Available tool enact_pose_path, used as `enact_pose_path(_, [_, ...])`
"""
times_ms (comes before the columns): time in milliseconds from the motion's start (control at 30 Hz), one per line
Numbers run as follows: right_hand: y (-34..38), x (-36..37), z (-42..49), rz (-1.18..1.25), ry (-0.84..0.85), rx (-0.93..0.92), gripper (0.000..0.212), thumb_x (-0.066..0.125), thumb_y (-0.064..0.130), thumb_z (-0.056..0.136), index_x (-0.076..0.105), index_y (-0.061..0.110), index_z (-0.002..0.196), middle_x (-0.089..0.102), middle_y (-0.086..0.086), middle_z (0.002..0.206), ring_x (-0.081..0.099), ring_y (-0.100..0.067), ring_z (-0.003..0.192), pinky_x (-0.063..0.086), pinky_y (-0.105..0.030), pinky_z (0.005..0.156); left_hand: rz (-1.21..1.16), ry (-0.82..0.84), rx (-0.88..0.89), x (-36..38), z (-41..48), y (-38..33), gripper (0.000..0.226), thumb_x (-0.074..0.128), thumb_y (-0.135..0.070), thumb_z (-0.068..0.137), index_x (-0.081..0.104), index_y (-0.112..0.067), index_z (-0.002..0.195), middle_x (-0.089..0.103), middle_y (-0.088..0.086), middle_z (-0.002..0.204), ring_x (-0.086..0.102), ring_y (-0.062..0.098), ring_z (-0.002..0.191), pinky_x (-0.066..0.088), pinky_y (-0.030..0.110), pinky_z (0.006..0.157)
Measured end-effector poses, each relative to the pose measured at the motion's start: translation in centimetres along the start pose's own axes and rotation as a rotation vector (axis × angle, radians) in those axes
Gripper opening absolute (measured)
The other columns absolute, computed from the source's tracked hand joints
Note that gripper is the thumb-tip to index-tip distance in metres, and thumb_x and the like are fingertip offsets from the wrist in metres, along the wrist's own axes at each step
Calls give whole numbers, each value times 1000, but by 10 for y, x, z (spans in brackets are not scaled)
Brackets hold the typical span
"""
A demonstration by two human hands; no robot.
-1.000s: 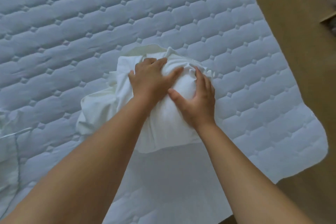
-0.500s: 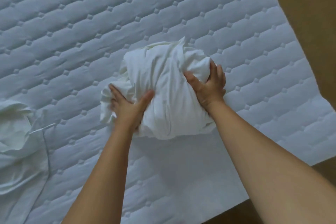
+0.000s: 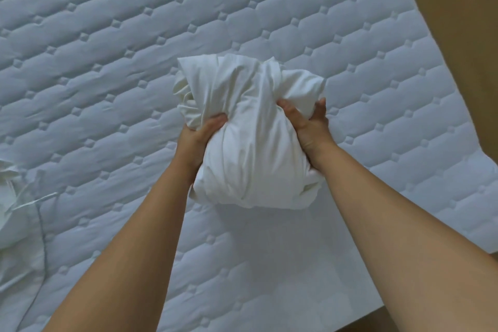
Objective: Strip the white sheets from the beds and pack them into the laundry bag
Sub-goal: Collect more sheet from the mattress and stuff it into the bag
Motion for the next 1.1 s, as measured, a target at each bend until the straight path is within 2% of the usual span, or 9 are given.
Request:
enact_pose_path(200, [-19, -6, -36, 121, 58, 141, 140, 72, 77, 27, 22, 26, 147, 47, 2, 139, 51, -22, 122, 43, -45, 104, 200, 32, -214, -21, -31, 3, 90, 70, -60, 36, 61, -21, 117, 69, -1, 107, 66, 17, 94, 50, 31, 75])
enact_pose_path(367, [-26, 7, -30, 121, -52, 173, 135, 70, 76, 26, 29, 25, 144, 47, 3, 136, 49, -22, 123, 42, -43, 104, 326, -151, -259, -15, -25, 13, 75, 63, -67, 54, 65, -13, 107, 62, -5, 86, 58, 13, 83, 42, 25, 68])
enact_pose_path(500, [-32, 11, -12, 190, -139, 155, 123, 77, 67, 35, 33, 22, 141, 46, 12, 110, 51, -14, 106, 44, -29, 91, 385, -353, -204, -5, -13, 17, 122, 44, -76, 27, 49, -2, 125, 46, 13, 129, 41, 30, 125, 34, 46, 104])
enact_pose_path(567, [-39, 12, -9, 192, -149, 141, 115, 82, 60, 46, 31, 21, 142, 43, 13, 109, 48, -12, 104, 43, -29, 89, 441, -364, -167, -4, -11, 23, 126, 39, -75, 26, 42, -8, 133, 37, 11, 135, 31, 27, 132, 24, 49, 111])
enact_pose_path(667, [-43, 12, -5, 215, -164, 129, 121, 73, 70, 32, 35, 22, 137, 49, 10, 114, 54, -15, 105, 46, -32, 93, 433, -362, -122, -3, -6, 26, 124, 42, -77, 28, 45, -14, 135, 41, 9, 136, 32, 28, 133, 25, 50, 112])
enact_pose_path(767, [-43, 8, -11, 253, -140, 125, 104, 73, 72, 36, 39, 26, 123, 56, 5, 118, 58, -20, 107, 49, -37, 94, 265, -284, -96, -1, -12, 34, 117, 55, -74, 33, 43, -19, 135, 46, 5, 136, 44, 26, 127, 38, 47, 105])
enact_pose_path(900, [-39, -4, -28, 271, -9, 147, 88, 74, 57, 70, 30, 21, 137, 51, 4, 115, 57, -18, 100, 48, -37, 89, -1, 15, -180, -7, -25, 54, 114, 79, -69, 47, 35, -24, 143, 53, 4, 136, 58, 23, 115, 48, 44, 93])
enact_pose_path(967, [-39, -8, -47, 215, 43, 152, 88, 73, 56, 72, 29, 19, 139, 50, 4, 113, 56, -15, 94, 48, -36, 84, -93, 185, -318, -15, -46, 78, 107, 79, -67, 55, 38, -25, 144, 55, 10, 137, 59, 30, 117, 48, 50, 95])
enact_pose_path(1100, [-84, -7, -115, 151, 75, 209, 86, 75, 52, 71, 31, 18, 137, 53, 3, 120, 57, -14, 97, 46, -33, 81, -108, 228, -397, -40, -121, 123, 88, 72, -56, 56, 53, -19, 134, 65, 10, 123, 61, 30, 114, 50, 43, 89])
Point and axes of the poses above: each hand's wrist, its own z-axis towards the middle knuckle, its own x-axis out of the palm, y = z × x, the point moved 3 cm from there along z, towards the middle knuckle
